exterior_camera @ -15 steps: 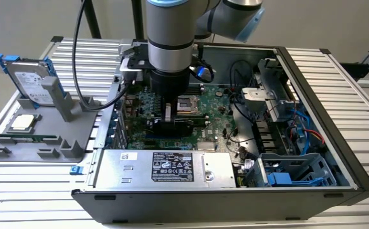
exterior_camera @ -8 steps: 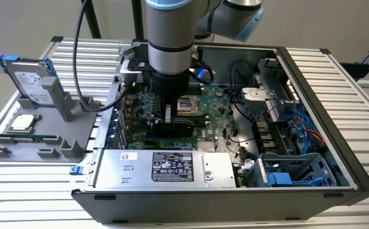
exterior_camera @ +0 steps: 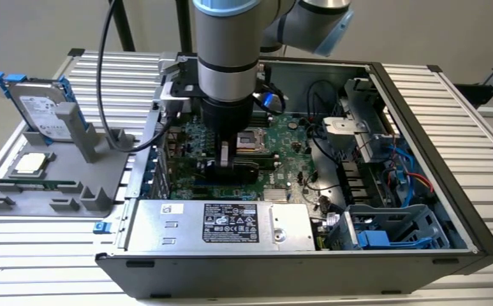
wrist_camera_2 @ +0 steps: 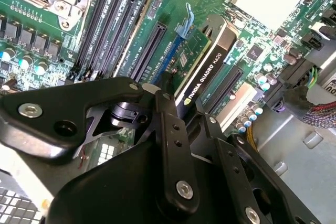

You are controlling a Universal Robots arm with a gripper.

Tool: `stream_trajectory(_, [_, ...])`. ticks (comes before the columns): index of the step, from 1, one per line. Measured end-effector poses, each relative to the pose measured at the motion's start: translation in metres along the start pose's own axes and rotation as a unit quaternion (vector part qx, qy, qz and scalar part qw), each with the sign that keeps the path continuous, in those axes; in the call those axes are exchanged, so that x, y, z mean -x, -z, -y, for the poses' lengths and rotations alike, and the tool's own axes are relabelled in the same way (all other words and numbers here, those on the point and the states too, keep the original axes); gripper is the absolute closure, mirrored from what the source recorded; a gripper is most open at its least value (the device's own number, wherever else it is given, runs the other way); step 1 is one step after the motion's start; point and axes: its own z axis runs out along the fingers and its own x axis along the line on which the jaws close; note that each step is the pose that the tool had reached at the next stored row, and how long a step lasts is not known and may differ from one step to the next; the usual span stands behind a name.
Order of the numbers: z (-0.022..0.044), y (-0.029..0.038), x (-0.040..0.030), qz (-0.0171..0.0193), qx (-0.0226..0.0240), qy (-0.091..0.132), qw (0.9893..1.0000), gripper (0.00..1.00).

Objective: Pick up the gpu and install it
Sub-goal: 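Insert the gpu into the slot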

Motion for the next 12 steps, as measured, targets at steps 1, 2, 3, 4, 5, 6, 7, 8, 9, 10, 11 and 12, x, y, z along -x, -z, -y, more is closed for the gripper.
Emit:
stream_trajectory(1, [-0.0001, 0.0, -0.0004, 0.0002, 0.0, 0.0, 1.0, 1.0])
stream_trajectory(2, [-0.0002, 0.0, -0.0008, 0.0005, 0.0001, 0.0, 1.0, 1.0])
stream_trajectory(3, [-0.0002, 0.0001, -0.0014, 0.0012, 0.0003, 0.0, 1.0, 1.0])
stream_trajectory(4, [-0.0002, 0.0001, -0.002, 0.0021, 0.0004, 0.0, 1.0, 1.0])
stream_trajectory(5, [-0.0003, 0.0, -0.0025, 0.0029, 0.0003, 0.0, 1.0, 1.0])
stream_trajectory(6, [-0.0004, 0.0, -0.0027, 0.0035, 0.0002, 0.0, 1.0, 1.0])
stream_trajectory(7, [-0.0005, 0.0001, -0.0029, 0.0037, 0.0003, 0.001, 1.0, 1.0])
stream_trajectory(8, [-0.0008, 0.0001, -0.003, 0.0039, 0.0003, 0.001, 1.0, 1.0])
stream_trajectory(9, [-0.001, 0.0, -0.0033, 0.0045, 0.0003, 0.001, 1.0, 1.0])
stream_trajectory(10, [-0.001, 0.0, -0.0037, 0.0054, 0.0004, 0.002, 1.0, 1.0])
stream_trajectory(11, [-0.0012, 0.0, -0.004, 0.0062, 0.0004, 0.002, 1.0, 1.0])
stream_trajectory(12, [-0.0012, 0.0, -0.0043, 0.0066, 0.0004, 0.002, 1.0, 1.0])
